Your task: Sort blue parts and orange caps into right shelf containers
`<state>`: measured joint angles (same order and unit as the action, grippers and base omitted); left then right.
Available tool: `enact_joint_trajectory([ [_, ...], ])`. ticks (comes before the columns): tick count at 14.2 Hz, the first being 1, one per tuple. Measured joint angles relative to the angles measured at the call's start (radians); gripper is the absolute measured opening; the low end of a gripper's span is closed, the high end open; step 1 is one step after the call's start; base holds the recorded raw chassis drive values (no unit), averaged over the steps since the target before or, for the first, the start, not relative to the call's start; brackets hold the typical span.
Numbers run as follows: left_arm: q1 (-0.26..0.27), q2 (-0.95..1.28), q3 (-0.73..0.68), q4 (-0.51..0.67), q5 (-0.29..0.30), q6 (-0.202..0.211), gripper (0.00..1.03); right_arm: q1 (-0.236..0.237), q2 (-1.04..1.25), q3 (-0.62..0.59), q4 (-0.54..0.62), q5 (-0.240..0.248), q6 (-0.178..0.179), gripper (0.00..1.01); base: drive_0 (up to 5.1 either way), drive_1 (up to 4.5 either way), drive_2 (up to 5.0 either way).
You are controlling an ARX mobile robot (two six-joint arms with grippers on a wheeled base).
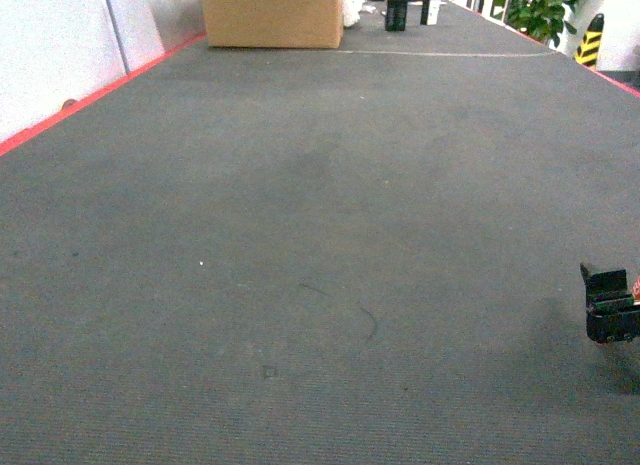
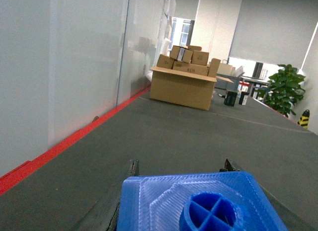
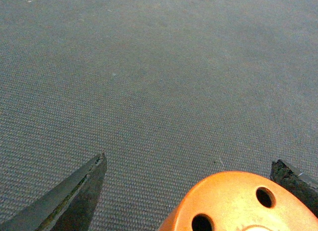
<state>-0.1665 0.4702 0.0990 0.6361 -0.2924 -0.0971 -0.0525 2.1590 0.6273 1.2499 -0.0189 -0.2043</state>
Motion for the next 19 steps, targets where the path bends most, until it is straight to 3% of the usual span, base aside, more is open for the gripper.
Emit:
enact_joint_trajectory([
  [2,0.000,0.000,0.000,0.000,0.000,0.000,0.44,0.000,0.000,0.000,0.000,-0.011,0.000,0.98,0.0,0.00,0.0],
  [3,0.000,0.000,0.000,0.000,0.000,0.000,0.44,0.000,0.002,0.000,0.004,-0.011,0.000,0.92,0.0,0.00,0.0],
  [5,0.000,0.000,0.000,0.000,0.000,0.000,0.44,-0.008,0.014,0.002,0.011,-0.014,-0.004,0.68,0.0,0.00,0.0],
  [10,0.000,0.000,0.000,0.000,0.000,0.000,0.44,-0.022,0.026,0.002,0.026,-0.026,-0.008,0.42,0.0,0.00,0.0],
  [17,0.000,0.000,0.000,0.000,0.000,0.000,0.44,-0.044,0.041,-0.021,0.060,-0.049,-0.008,0.42,0.0,0.00,0.0],
  [19,0.000,0.000,0.000,0.000,0.000,0.000,0.44,-0.053,0.013,-0.086,0.068,-0.060,0.005,0.42,0.0,0.00,0.0],
])
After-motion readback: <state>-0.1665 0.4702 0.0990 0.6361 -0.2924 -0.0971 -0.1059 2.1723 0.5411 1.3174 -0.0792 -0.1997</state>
